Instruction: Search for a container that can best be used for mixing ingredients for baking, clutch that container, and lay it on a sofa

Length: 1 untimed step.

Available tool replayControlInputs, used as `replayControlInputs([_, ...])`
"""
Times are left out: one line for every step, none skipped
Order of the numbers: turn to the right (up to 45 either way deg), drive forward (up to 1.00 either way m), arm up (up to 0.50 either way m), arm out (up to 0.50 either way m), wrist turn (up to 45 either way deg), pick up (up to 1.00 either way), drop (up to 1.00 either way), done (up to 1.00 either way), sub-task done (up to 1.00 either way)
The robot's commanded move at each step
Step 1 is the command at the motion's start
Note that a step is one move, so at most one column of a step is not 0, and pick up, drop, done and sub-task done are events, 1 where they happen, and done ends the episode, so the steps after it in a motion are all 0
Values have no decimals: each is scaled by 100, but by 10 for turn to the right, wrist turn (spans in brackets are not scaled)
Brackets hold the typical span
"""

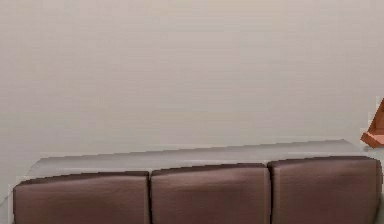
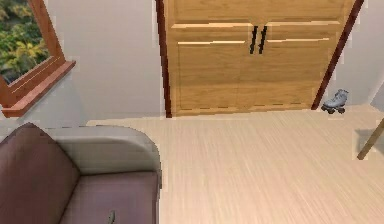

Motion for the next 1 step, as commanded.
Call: replayControlInputs([0,0,0,0,0,0,0,100,0])
